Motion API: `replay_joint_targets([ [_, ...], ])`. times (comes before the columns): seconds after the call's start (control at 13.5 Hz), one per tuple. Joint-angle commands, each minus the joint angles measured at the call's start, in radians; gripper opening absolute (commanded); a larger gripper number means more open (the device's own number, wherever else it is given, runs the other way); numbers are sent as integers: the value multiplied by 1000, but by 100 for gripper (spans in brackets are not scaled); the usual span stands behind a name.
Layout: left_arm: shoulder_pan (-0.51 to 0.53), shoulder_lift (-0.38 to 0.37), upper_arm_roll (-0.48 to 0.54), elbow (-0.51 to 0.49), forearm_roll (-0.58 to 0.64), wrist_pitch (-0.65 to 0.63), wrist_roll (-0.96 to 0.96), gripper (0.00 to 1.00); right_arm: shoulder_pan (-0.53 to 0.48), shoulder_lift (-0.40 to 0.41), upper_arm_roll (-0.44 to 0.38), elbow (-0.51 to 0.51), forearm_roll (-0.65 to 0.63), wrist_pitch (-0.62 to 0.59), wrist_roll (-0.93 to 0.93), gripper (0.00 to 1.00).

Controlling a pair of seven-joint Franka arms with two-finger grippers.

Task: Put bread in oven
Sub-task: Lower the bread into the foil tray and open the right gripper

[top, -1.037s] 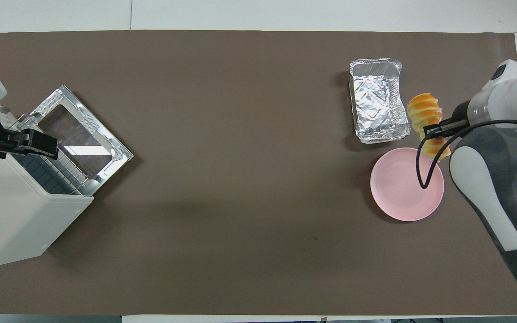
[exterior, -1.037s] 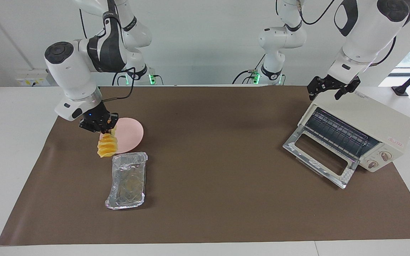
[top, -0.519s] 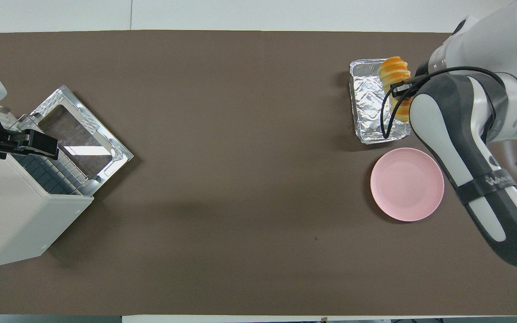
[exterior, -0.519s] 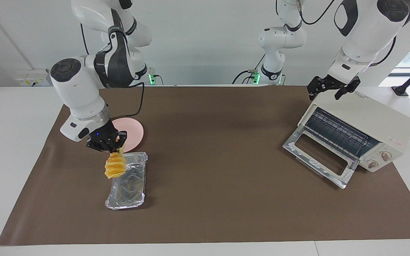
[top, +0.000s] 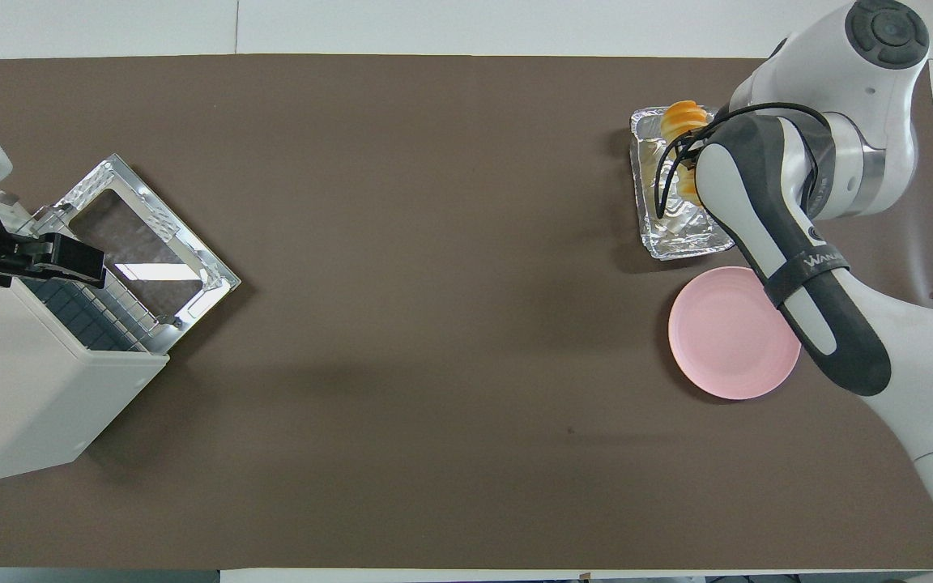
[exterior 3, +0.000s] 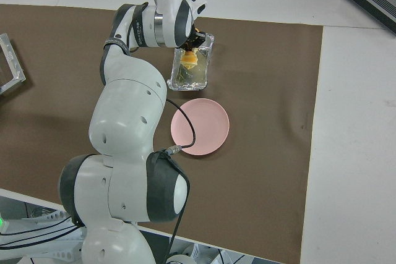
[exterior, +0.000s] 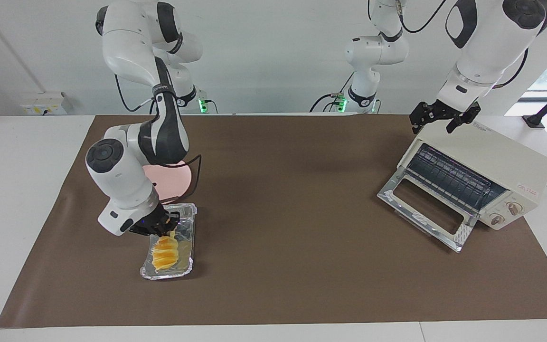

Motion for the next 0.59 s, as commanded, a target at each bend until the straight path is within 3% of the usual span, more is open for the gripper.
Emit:
replay_joint_targets([
  [0.0, 7, -18, 1, -8, -14, 0, -5, 100, 1, -24, 2, -106, 6, 77, 15, 0],
  [0.37, 7, -18, 1, -8, -14, 2, -5, 100, -5, -56, 2, -193, 8, 127, 16, 0],
  [0.44, 7, -18, 1, -8, -14, 0, -5, 100, -5, -56, 2, -191, 9, 127, 19, 67],
  [0.52, 7, -18, -1, -8, -14, 0, -5, 100, -9, -56, 2, -187, 14, 122, 30, 100],
])
